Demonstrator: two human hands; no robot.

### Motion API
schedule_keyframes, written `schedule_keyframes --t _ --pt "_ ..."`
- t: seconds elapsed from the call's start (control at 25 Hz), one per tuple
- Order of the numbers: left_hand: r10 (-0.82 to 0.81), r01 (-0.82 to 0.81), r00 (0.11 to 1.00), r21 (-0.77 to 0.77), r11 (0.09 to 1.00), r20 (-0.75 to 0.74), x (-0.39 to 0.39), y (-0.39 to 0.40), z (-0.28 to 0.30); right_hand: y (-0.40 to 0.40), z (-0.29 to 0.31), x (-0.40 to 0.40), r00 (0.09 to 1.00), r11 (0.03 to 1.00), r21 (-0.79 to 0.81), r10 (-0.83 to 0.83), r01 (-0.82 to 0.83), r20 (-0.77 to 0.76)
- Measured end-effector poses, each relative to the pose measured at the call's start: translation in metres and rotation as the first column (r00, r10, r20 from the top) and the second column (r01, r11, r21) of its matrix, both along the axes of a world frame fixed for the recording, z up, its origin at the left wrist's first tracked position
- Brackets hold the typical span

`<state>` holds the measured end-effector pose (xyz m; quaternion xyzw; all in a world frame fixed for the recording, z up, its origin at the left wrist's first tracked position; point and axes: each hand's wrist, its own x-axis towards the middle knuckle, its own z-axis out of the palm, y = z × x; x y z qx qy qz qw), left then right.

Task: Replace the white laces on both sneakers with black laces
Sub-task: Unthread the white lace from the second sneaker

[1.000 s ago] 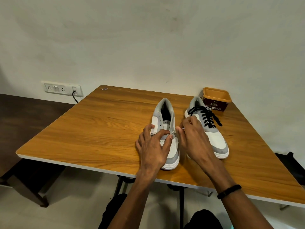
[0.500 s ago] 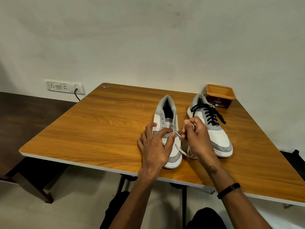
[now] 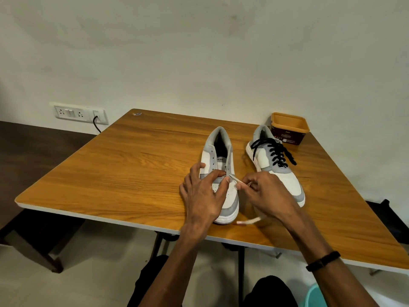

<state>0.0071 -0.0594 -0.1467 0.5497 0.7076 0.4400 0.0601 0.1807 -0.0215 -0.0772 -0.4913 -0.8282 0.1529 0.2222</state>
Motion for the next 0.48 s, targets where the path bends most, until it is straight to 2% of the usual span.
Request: schedule_keyframes --t 0.04,0.12,0.2,0.24,0.32,0.36,0.48 --pt "-0.001 0.001 1.000 0.004 1.000 0.003 0.000 0.000 0.000 0.001 0.001 -0.001 0.998 1.000 0.023 0.010 -0.009 -0.059" --pt "0.002 -0.002 1.000 0.001 1.000 0.005 0.001 -0.001 0.002 0.002 0.003 -0.005 0.954 1.000 -0.012 0.014 -0.019 -0.298" --pt "-0.005 0.004 1.000 -0.018 1.000 -0.002 0.000 -0.002 0.003 0.000 0.002 -0.017 0.821 0.977 -0.197 -0.042 -0.086 -0.569" --pt "-0.012 0.011 1.000 -0.027 1.000 -0.006 0.000 -0.003 0.003 -0.001 -0.001 -0.023 0.749 0.951 -0.287 -0.105 -0.118 -0.654" --pt "-0.013 0.012 1.000 -0.035 0.999 -0.016 -0.001 -0.003 0.003 0.000 -0.007 -0.035 0.666 0.911 -0.396 -0.226 -0.114 -0.711" --pt "-0.006 0.005 1.000 -0.032 0.999 -0.017 -0.001 -0.003 0.004 0.001 -0.008 -0.039 0.669 0.907 -0.413 -0.254 -0.086 -0.698" --pt "0.000 -0.001 1.000 -0.031 1.000 -0.009 0.000 -0.002 0.004 0.005 -0.007 -0.045 0.816 0.959 -0.278 -0.205 0.057 -0.540"
